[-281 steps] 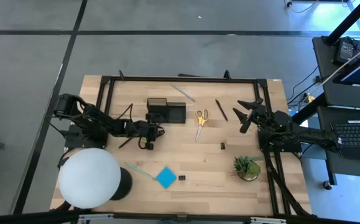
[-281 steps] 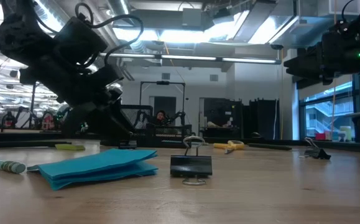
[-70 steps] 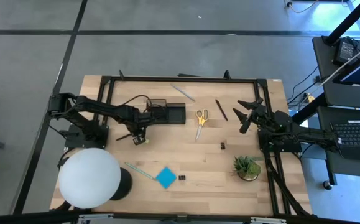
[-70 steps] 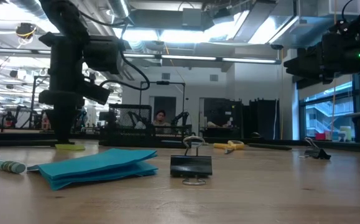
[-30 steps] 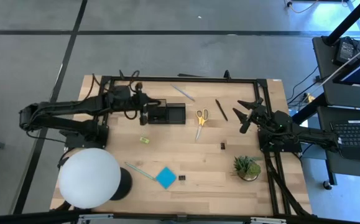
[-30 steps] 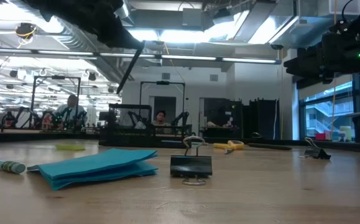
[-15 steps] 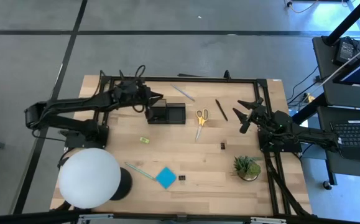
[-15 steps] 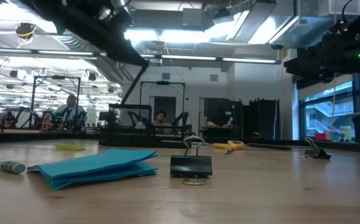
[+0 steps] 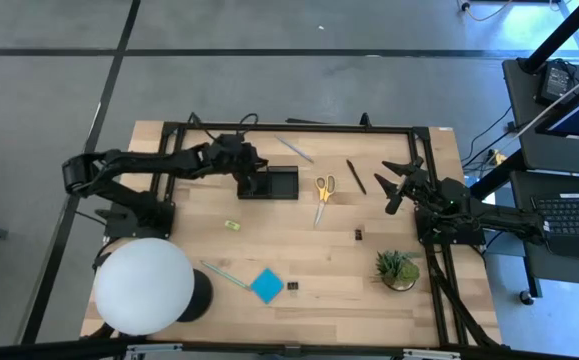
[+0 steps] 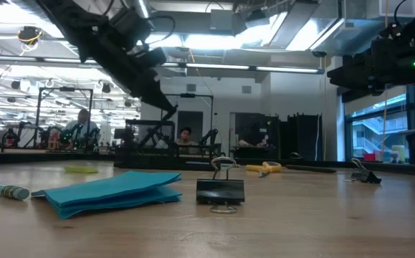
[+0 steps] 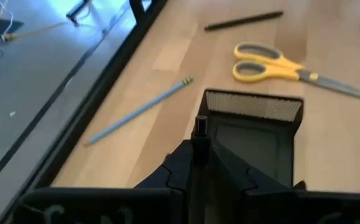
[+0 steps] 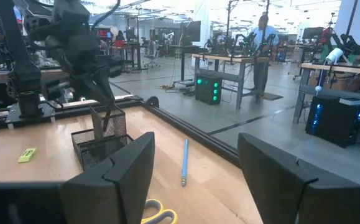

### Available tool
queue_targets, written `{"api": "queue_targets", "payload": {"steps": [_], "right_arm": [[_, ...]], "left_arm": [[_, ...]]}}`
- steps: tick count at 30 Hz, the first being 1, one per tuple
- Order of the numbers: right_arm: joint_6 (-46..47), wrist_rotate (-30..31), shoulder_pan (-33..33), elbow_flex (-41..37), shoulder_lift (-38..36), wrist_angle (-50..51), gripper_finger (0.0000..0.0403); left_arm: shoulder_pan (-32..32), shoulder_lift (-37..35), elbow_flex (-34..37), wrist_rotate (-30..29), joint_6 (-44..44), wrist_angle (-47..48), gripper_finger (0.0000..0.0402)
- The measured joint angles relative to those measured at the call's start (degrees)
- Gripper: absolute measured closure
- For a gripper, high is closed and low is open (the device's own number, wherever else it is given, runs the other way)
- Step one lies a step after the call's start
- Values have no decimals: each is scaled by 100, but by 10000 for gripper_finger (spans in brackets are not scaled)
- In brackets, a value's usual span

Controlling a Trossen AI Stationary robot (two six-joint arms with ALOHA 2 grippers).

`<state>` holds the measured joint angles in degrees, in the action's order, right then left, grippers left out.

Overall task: Pick and place office supplies into organizer
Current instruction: Put the left black pen into the black desk organizer

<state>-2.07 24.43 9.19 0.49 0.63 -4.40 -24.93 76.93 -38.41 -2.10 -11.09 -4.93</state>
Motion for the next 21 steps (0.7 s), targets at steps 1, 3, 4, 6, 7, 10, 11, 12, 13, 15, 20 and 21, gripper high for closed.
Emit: {"api": "queue_targets", "payload": {"steps": [1,3,4,6,7,10,11,12,13,15,20,21], "right_arm": [[0,0,1,0,0,0,170],[0,-1,0,0,1,0,170],[0,0,1,0,0,0,170],[0,-2,2,0,1,2,170],[0,0,1,1,1,1,170],[0,-1,1,0,0,2,170],[2,0,0,0,-1,2,170],[2,0,2,0,0,2,170],[2,-1,2,0,0,2,170],[2,0,0,0,1,2,170],[2,0,2,0,0,2,170],[2,0,1,1,0,2,170]], "left_arm": [[1,49,0,-41,-1,-3,366],[1,132,0,-114,-2,10,363],[1,160,0,-153,-5,24,361],[1,200,0,-233,-7,30,359],[1,214,0,-288,-9,54,358],[1,227,0,-412,15,61,358],[1,227,0,-431,64,60,358],[1,227,0,-440,122,59,358],[1,227,0,-442,170,61,358],[1,227,0,-441,256,67,354],[3,227,0,-438,289,84,337],[5,227,0,-437,289,81,334]]}}
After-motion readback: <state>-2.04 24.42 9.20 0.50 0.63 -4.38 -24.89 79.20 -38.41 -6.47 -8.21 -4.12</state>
